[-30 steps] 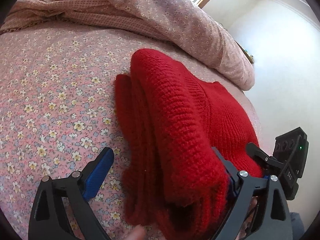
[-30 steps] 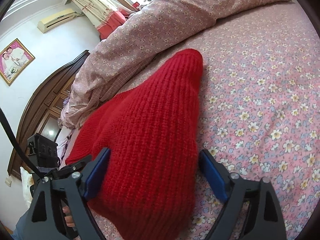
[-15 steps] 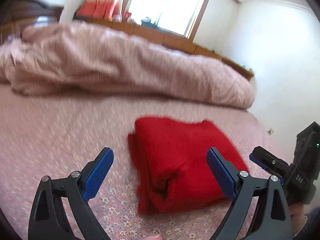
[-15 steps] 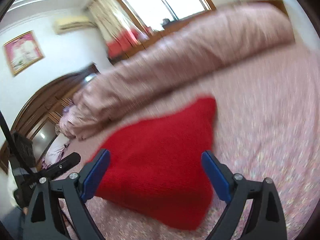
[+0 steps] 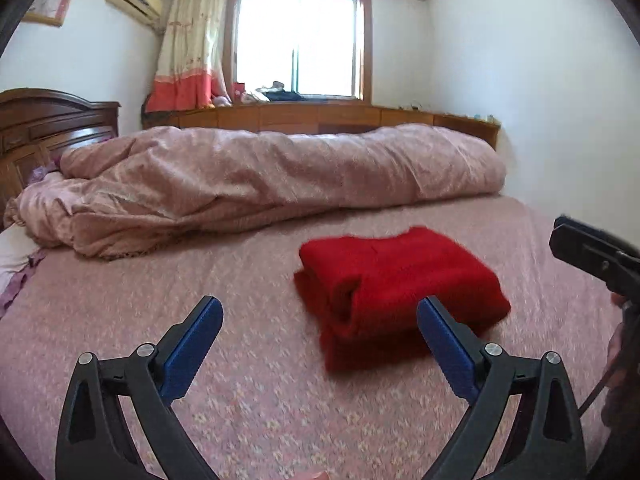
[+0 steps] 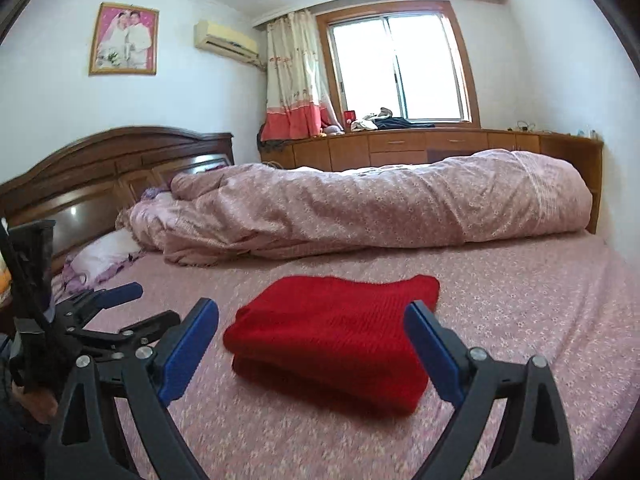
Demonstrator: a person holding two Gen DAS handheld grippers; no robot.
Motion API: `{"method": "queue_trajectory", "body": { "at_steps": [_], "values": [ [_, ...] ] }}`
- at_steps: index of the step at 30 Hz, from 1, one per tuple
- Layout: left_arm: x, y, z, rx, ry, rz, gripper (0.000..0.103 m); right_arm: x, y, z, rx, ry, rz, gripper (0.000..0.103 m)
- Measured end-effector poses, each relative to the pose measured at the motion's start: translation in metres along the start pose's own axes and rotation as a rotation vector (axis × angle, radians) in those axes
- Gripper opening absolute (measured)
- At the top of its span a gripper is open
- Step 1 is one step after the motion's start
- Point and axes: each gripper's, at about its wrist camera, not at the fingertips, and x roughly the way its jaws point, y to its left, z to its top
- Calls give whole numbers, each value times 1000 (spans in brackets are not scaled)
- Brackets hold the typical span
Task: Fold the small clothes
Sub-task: 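Open both grippers and pull them back from the folded cardigan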
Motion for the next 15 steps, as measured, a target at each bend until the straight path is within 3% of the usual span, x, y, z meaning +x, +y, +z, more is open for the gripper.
{"method": "queue_trajectory", "body": {
  "at_steps": [3, 9, 12, 15],
  "values": [
    [-4, -2, -7, 4, -20, 0, 95, -7, 7, -7, -35, -8, -46, 96],
    [15, -8, -15, -10, 25, -36, 95, -3, -2, -33, -76, 1, -167, 100],
    [24, -10, -14, -56, 25, -84, 95, 9, -13, -38, -77, 35, -169, 100],
    [34, -14, -17, -45, 18, -67, 95, 14, -19, -40, -96, 32, -161, 100]
  ]
}}
